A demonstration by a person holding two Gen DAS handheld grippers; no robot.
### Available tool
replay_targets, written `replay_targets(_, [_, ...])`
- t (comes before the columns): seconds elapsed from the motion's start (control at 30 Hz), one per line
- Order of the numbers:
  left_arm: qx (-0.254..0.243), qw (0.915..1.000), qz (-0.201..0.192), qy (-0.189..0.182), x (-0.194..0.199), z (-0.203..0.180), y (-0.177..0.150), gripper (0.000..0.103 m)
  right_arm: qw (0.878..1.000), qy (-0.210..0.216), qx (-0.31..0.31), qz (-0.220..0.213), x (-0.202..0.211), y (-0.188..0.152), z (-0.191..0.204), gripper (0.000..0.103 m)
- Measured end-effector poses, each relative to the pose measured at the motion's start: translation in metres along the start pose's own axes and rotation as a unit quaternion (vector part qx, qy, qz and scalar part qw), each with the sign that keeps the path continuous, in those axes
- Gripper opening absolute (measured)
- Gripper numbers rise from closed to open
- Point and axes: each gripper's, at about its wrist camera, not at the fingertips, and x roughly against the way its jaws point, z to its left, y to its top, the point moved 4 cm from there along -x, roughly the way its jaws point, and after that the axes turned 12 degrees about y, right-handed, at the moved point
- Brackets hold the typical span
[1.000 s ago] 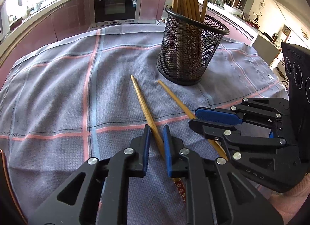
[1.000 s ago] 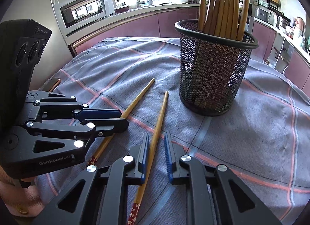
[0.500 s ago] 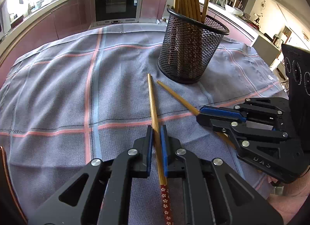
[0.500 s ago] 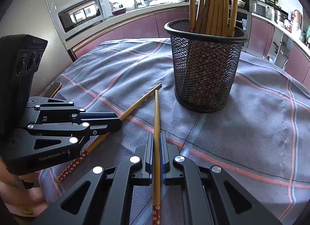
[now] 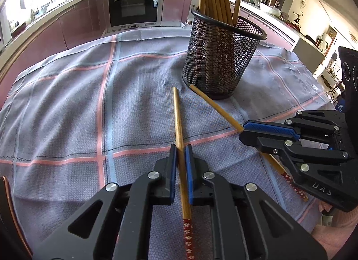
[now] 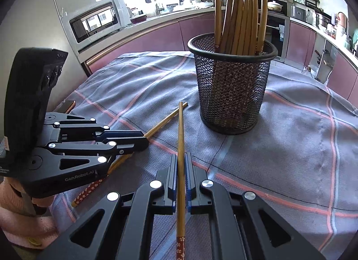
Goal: Organize utensils
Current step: 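Close the left gripper on one chopstick while the right gripper grasps the other, then lift both chopsticks upright and carry them over the black mesh cup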
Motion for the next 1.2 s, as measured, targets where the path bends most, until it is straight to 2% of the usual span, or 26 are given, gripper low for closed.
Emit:
replay_targets(0.3, [0.01,0.9997,-0.014,-0.014,0.016,0.003,0.001,0.008,0.999,0.02,-0.003,-0.029,0.022,0.003,0.001,0.005])
replay_targets(0.7, [0.038,0.9946,-0.05,-0.082,0.058,0.016,0.013,0.008,0.995,0.048,-0.014,-0.085,0.06,0.015,0.002,0.005])
replay_targets(1.2, [0.052,0.9855,-0.115,-0.114,0.112,0.022,0.033,0.008,0.988,0.039,-0.004,-0.15,0.101,0.034,0.002,0.005])
